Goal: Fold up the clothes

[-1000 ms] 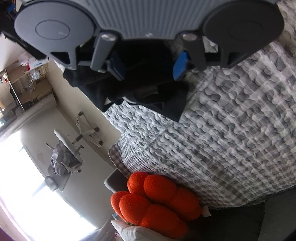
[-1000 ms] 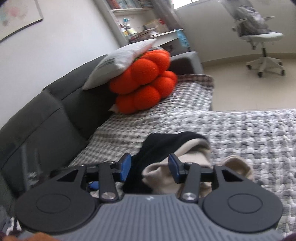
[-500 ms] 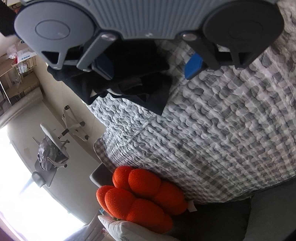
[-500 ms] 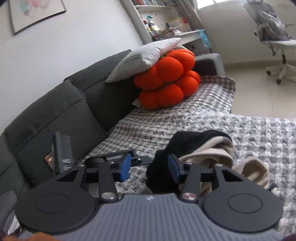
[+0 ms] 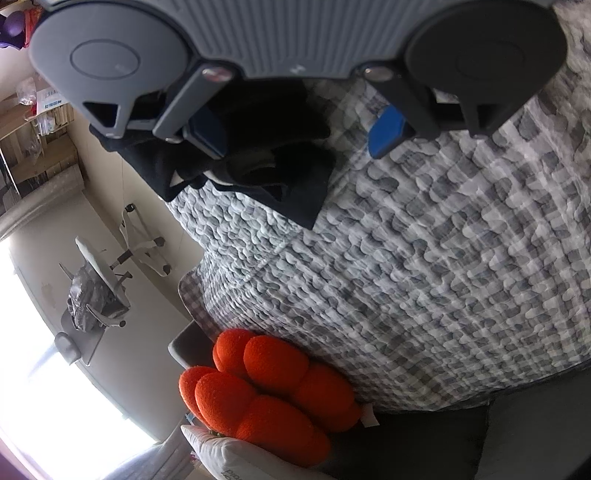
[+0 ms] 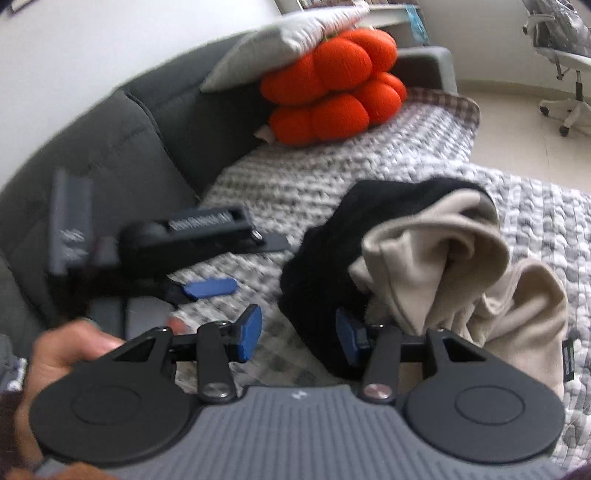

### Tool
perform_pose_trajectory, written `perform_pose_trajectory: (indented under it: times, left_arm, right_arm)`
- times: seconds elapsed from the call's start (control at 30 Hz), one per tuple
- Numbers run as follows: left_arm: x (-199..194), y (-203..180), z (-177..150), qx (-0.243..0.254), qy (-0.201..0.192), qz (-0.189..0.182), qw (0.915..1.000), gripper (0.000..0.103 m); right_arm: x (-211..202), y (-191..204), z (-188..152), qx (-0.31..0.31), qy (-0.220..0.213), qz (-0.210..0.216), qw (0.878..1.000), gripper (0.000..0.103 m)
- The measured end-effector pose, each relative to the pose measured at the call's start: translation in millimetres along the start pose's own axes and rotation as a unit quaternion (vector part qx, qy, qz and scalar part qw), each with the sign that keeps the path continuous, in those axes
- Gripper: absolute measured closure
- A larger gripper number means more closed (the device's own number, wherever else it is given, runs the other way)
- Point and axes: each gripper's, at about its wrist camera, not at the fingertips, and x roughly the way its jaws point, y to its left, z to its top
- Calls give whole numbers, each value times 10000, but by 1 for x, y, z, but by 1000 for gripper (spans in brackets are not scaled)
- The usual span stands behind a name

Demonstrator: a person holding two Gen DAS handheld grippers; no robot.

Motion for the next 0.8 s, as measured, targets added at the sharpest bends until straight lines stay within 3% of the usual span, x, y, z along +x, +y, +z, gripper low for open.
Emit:
perform_pose_trajectory:
  times: [0.3,0.33,0.5,0.8]
  left_arm:
    - [2,1,0,-36,38,-25,10000,18]
    - [2,1,0,-41,42,-22,10000,18]
    - [1,3,1,-94,23,-12,10000,18]
    - [-4,7,3,-195,-103,-1,9998,18]
  right_arm:
    - [29,-10,-9,70,275,-246,9993,55]
    - [29,-11,-10,89,257,-243,9993,56]
    - [29,-13,-9,169,143,-180,9996,86]
    - [2,-7,-2,175,-510,9,9985,88]
